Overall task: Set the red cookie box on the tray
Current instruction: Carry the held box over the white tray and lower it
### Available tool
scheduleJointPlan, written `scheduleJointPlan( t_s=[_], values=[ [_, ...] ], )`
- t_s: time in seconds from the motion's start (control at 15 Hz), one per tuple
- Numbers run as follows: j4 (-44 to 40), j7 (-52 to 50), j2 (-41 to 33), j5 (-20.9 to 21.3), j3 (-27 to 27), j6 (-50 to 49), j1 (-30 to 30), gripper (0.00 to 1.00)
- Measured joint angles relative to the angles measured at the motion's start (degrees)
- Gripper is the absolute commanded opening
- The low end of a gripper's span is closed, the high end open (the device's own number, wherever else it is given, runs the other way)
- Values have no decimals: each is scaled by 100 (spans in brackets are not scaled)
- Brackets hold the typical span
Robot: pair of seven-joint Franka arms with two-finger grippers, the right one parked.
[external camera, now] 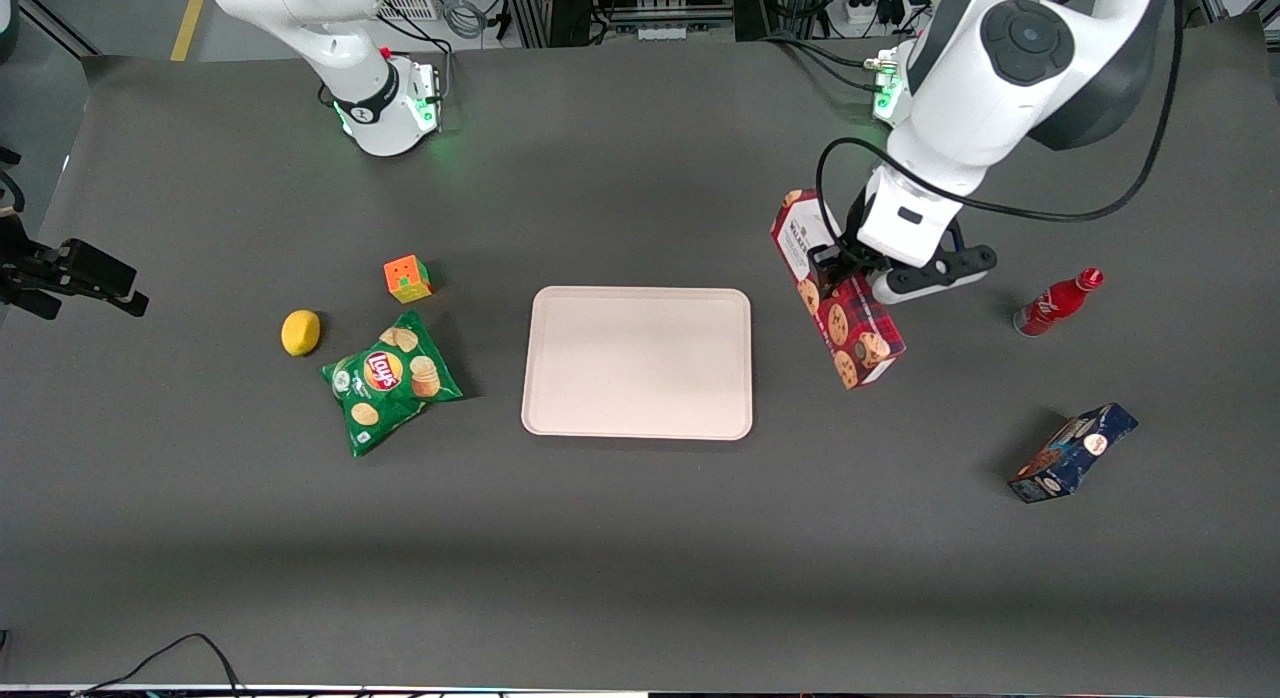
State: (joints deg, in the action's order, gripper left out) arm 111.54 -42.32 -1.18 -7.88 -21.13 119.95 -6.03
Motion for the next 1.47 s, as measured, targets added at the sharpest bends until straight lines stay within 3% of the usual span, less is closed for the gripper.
scheduleJointPlan(
  t_s=[0.4, 0.8, 1.07, 1.47],
  values=[
    [-1651, 26, 1571, 959, 9, -597, -719, 0],
    [-1952, -551, 2855, 2039, 11, -264, -1299, 0],
    [-1734, -674, 3364, 2142, 15, 301, -1385, 0],
    [-1069, -934, 3506, 2167, 31, 1272, -1387, 0]
  ],
)
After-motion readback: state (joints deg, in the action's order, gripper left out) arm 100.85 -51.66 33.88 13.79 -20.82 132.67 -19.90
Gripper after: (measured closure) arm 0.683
